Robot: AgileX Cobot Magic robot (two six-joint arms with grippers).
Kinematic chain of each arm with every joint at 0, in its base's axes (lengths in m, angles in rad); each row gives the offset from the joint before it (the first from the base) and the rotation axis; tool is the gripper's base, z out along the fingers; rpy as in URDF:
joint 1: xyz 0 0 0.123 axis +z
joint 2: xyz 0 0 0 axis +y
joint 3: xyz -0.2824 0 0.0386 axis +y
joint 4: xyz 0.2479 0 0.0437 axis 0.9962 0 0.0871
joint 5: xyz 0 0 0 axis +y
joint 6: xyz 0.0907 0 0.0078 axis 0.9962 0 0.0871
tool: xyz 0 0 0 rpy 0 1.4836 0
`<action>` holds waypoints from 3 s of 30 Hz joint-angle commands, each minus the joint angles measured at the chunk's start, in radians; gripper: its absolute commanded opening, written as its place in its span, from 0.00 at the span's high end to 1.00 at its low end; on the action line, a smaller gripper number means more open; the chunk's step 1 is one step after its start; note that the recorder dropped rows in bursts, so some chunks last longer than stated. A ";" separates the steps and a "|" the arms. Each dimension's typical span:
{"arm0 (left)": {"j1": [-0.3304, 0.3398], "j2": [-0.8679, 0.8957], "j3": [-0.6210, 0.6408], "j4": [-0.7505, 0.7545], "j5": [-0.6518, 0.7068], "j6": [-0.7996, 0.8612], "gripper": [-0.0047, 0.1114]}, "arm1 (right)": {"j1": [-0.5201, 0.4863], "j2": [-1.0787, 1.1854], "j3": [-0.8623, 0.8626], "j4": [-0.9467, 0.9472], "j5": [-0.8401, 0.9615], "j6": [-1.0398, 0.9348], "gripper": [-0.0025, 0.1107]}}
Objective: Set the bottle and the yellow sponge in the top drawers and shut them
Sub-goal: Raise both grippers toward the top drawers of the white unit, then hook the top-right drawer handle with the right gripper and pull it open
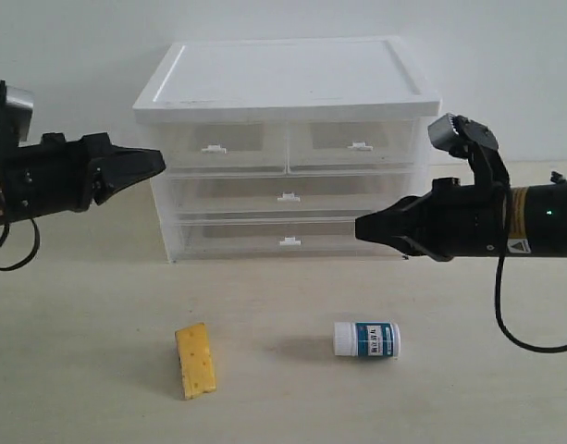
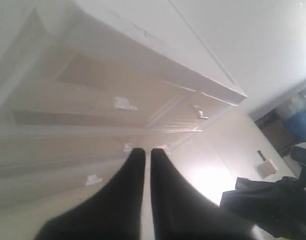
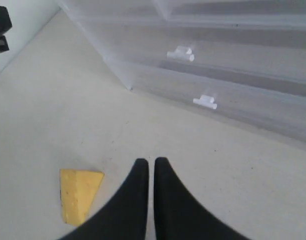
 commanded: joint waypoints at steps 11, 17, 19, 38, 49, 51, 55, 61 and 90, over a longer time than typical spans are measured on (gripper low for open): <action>-0.005 0.224 -0.236 0.024 -0.080 -0.166 0.69 | 0.002 -0.004 -0.082 0.110 0.157 0.079 0.71; -0.005 0.231 -0.250 0.017 -0.077 -0.122 0.91 | 0.002 -0.004 -0.133 0.105 0.205 0.216 0.51; -0.005 0.231 -0.250 0.017 -0.072 -0.115 0.93 | 0.002 -0.004 -0.146 0.107 0.233 0.235 0.51; -0.005 0.231 -0.250 0.038 -0.055 -0.115 0.93 | 0.002 0.148 -0.292 0.139 0.067 0.446 0.52; -0.005 0.231 -0.250 0.038 -0.043 -0.115 0.93 | 0.002 0.186 -0.333 0.187 0.040 0.418 0.60; -0.005 0.231 -0.250 0.038 -0.033 -0.115 0.93 | 0.002 0.186 -0.333 0.187 0.040 0.411 0.72; -0.005 0.231 -0.250 0.038 -0.021 -0.115 0.93 | 0.002 0.186 -0.333 0.189 0.039 0.388 0.98; -0.005 0.231 -0.250 0.010 -0.018 -0.095 0.93 | 0.002 0.186 -0.331 0.139 0.013 0.388 0.98; -0.054 0.249 -0.326 -0.038 0.140 -0.032 0.93 | 0.000 -0.003 -0.171 0.010 0.232 0.425 0.44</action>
